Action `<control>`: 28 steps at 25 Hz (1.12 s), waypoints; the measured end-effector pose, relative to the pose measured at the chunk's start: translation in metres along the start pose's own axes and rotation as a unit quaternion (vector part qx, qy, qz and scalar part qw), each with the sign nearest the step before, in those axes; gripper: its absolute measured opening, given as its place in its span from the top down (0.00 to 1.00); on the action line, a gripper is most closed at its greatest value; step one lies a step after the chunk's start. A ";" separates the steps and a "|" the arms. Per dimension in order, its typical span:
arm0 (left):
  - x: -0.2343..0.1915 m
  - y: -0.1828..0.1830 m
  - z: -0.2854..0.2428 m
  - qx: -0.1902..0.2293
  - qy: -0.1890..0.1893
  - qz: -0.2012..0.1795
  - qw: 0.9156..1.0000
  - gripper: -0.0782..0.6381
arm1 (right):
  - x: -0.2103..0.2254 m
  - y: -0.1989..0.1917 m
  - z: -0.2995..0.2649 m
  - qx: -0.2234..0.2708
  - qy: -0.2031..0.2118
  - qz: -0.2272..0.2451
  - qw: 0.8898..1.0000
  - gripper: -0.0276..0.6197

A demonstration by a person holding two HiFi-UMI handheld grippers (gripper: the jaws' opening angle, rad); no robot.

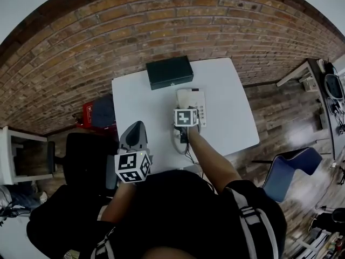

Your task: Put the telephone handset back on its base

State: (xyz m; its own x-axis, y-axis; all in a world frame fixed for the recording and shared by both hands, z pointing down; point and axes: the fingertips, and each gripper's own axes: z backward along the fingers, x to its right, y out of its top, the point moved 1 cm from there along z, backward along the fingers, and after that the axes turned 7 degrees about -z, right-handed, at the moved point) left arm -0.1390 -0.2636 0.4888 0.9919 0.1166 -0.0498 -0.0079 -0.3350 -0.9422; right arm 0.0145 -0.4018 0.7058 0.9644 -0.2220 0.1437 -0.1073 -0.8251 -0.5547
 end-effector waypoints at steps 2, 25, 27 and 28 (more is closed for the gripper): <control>0.000 0.001 -0.001 0.000 -0.001 -0.003 1.000 0.90 | 0.001 -0.002 -0.007 -0.009 -0.006 0.003 1.000 0.64; -0.017 0.002 0.000 -0.002 0.007 -0.009 1.000 0.90 | 0.000 -0.005 -0.028 -0.018 -0.045 0.008 0.999 0.64; -0.017 0.002 -0.001 -0.003 0.005 -0.010 1.000 0.90 | 0.000 -0.005 -0.028 -0.011 -0.049 0.010 0.999 0.64; -0.017 0.003 -0.001 -0.003 0.004 -0.010 1.000 0.90 | 0.000 -0.005 -0.029 -0.008 -0.050 0.012 0.999 0.64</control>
State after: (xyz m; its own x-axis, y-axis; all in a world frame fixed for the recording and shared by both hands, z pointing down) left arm -0.1553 -0.2672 0.4875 0.9929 0.1153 -0.0276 0.0132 -0.3385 -0.9409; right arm 0.0082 -0.4128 0.7318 0.9808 -0.1888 0.0482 -0.1329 -0.8292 -0.5429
